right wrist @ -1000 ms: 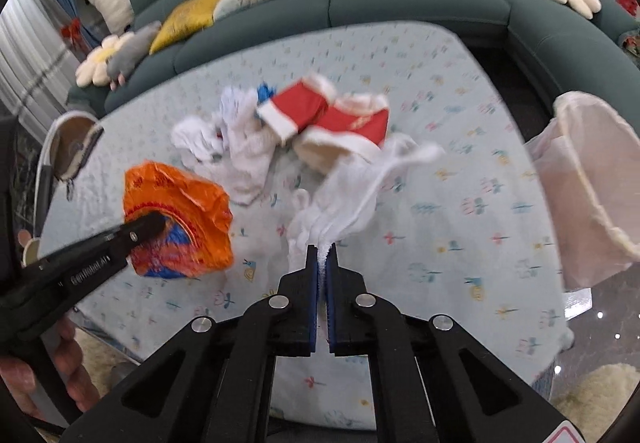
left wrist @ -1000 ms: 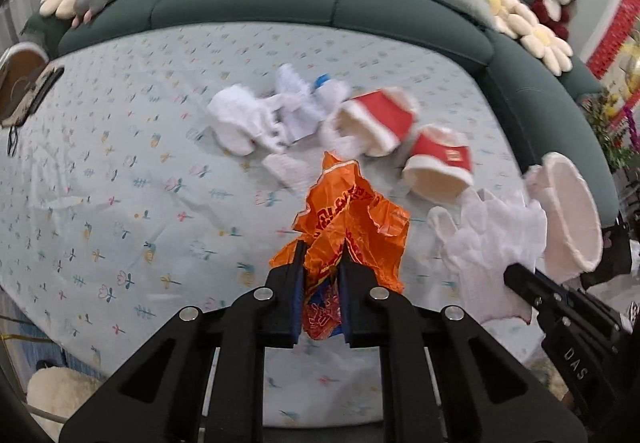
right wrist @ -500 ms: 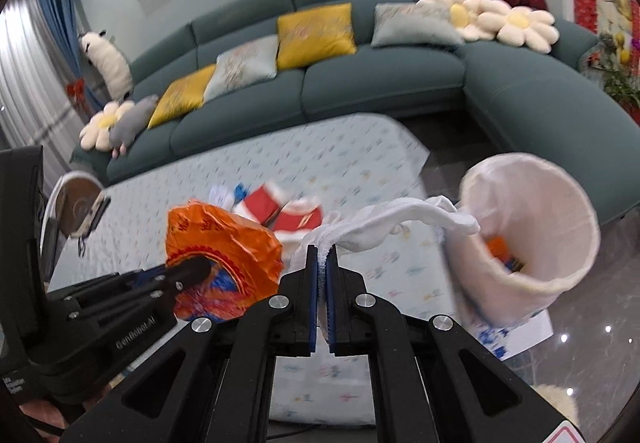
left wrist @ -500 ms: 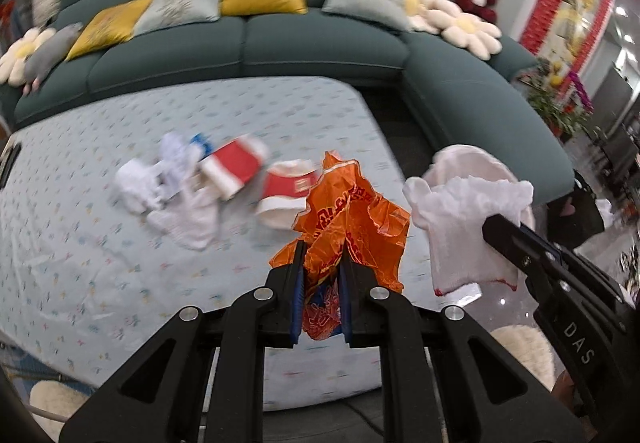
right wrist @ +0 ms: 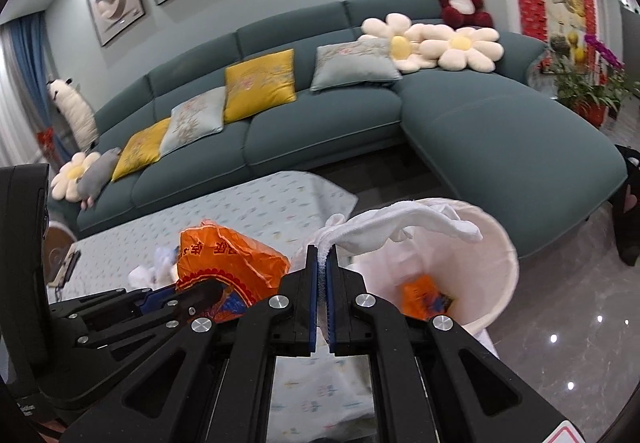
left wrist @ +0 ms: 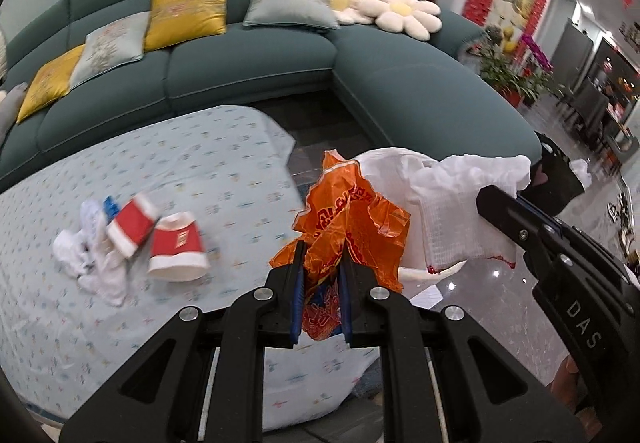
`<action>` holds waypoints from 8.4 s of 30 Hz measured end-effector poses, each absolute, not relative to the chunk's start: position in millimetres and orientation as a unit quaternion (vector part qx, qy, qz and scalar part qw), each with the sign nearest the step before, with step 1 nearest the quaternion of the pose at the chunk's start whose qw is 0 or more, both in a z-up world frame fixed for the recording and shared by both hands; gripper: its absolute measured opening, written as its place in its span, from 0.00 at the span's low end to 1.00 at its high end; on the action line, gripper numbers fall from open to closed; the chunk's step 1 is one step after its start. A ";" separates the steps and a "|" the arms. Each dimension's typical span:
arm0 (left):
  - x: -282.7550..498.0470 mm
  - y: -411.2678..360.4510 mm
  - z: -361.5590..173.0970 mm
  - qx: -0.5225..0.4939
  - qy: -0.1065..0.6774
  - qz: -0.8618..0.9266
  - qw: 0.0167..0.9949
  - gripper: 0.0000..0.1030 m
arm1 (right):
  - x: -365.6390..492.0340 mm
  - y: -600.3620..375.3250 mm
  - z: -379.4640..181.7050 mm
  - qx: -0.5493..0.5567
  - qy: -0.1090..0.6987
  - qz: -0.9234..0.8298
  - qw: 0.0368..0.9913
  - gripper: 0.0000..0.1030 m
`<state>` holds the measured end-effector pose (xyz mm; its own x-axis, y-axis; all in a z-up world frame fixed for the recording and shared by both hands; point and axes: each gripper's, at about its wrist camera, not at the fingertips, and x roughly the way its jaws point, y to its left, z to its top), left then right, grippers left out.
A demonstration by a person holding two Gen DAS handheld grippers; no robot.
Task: Collect trash
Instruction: 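Carry the orange bag and white glove over the wastebasket, then open both tools to drop the bag and glove into the wastebasket, then move both tools back over the trash on the table, then grasp a white glove with the left tool while the right tool grasps a white towel, then carry the white glove and towel over the wastebasket, then open both tools to drop the glove and towel into the wastebasket, then move both tools back over the remaining trash on the table, then grasp the white receipt with the left tool while the right tool grasps the blue plastic bag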
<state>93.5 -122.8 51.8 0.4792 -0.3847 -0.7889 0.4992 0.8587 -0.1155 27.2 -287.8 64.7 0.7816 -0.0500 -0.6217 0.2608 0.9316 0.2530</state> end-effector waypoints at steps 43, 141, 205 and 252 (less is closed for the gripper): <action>156.8 -227.8 -9.1 0.072 0.484 -0.287 0.824 0.53 | 79.2 -382.6 9.8 0.191 0.346 -0.159 0.905 0.29; 189.0 102.7 45.8 -0.055 0.440 -0.081 0.892 0.14 | 132.4 -65.5 40.0 0.107 0.376 0.065 0.918 0.07; 151.6 -212.0 28.7 0.055 0.453 -0.262 0.851 0.61 | 58.5 -377.3 29.8 0.191 0.321 -0.166 0.913 0.45; 306.9 153.2 -82.8 -0.108 0.551 -0.014 0.827 0.71 | 253.6 -36.6 -37.0 0.068 0.443 0.066 0.892 0.61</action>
<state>306.9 153.2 -82.8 0.3924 -0.1427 -0.9087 -0.0952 0.9763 -0.1944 253.6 -36.6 -37.0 0.5995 0.1776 -0.7804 -0.0579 0.9821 0.1790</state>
